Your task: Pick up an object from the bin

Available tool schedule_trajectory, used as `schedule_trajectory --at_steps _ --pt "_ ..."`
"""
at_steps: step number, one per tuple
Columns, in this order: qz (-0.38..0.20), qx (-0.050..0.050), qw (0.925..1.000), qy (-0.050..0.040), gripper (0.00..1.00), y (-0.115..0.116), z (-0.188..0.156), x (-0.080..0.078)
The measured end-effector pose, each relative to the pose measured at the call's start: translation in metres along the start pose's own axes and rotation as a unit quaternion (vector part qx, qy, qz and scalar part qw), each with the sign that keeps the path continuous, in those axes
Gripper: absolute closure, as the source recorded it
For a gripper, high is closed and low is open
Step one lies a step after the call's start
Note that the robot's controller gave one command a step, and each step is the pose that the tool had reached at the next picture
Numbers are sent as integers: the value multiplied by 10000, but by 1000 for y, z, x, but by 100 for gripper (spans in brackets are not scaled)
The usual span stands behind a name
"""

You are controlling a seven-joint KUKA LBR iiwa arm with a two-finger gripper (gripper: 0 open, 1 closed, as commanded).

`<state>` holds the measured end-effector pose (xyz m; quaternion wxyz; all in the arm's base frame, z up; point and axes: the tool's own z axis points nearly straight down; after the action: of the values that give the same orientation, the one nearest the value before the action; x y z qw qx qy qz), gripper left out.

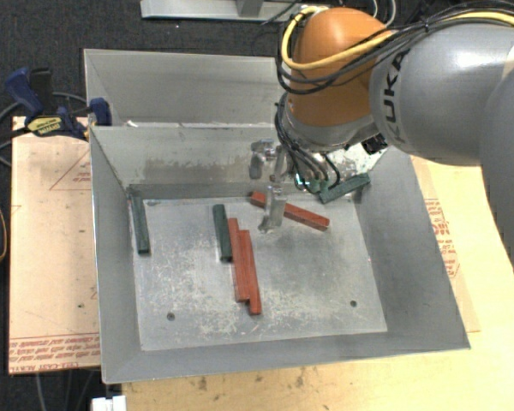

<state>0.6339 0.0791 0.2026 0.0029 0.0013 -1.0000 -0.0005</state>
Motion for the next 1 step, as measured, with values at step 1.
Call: schedule_trajectory --at_steps 1 --pt "374 -4 9993 -32 0 5 -32 47"
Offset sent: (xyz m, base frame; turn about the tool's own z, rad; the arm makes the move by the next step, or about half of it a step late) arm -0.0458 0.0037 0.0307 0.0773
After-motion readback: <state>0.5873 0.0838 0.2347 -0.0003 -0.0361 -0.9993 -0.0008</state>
